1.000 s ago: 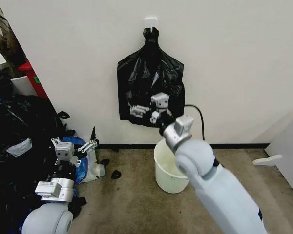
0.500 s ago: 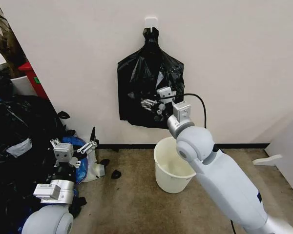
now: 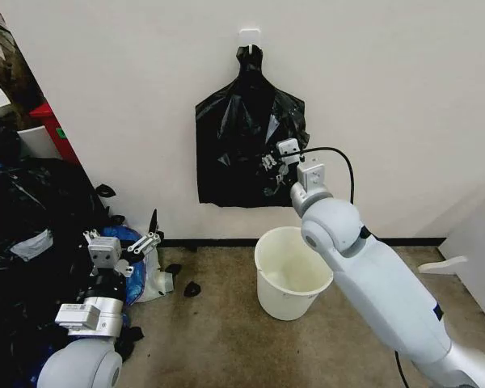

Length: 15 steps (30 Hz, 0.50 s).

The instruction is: Place the garbage bag over the trash bin.

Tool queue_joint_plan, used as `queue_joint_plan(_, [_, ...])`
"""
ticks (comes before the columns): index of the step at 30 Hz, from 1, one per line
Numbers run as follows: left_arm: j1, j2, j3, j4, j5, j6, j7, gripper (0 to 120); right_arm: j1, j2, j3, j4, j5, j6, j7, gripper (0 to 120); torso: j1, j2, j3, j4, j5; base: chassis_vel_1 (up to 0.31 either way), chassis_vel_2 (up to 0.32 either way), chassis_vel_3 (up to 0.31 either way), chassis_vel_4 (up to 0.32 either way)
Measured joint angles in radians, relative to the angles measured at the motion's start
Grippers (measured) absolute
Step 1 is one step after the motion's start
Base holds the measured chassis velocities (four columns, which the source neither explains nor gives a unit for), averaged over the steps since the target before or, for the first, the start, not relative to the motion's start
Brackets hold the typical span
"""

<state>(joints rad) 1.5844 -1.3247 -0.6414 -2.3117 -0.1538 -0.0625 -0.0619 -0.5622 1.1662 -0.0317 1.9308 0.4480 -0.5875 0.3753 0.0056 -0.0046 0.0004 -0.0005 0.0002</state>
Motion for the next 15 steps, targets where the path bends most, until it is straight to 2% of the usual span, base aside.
queue_joint_plan(2, [-0.001, 0.0, 0.0, 0.0, 0.0, 0.0, 0.0, 100, 0.003, 0.001, 0.0, -0.005, 0.013, 0.0, 0.008, 26, 0.0, 0.0, 0.0, 0.0, 0.0, 0.0, 0.0, 0.0, 0.0])
queue_joint_plan(6, [-0.006, 0.001, -0.001, 0.0, -0.002, 0.0, 0.0, 100, 0.006, 0.004, 0.01, -0.008, 0.061, 0.001, 0.03, 8, 0.0, 0.0, 0.0, 0.0, 0.0, 0.0, 0.0, 0.0, 0.0])
queue_joint_plan(10, [-0.011, 0.003, 0.0, 0.0, -0.002, 0.0, 0.0, 100, 0.006, 0.004, 0.032, -0.003, 0.074, 0.007, 0.033, 0, 0.0, 0.0, 0.0, 0.0, 0.0, 0.0, 0.0, 0.0, 0.0])
queue_joint_plan(15, [-0.018, 0.014, 0.003, -0.001, -0.002, 0.0, 0.0, 100, 0.005, 0.001, 0.073, 0.008, 0.097, 0.031, 0.035, 0, 0.0, 0.0, 0.0, 0.0, 0.0, 0.0, 0.0, 0.0, 0.0])
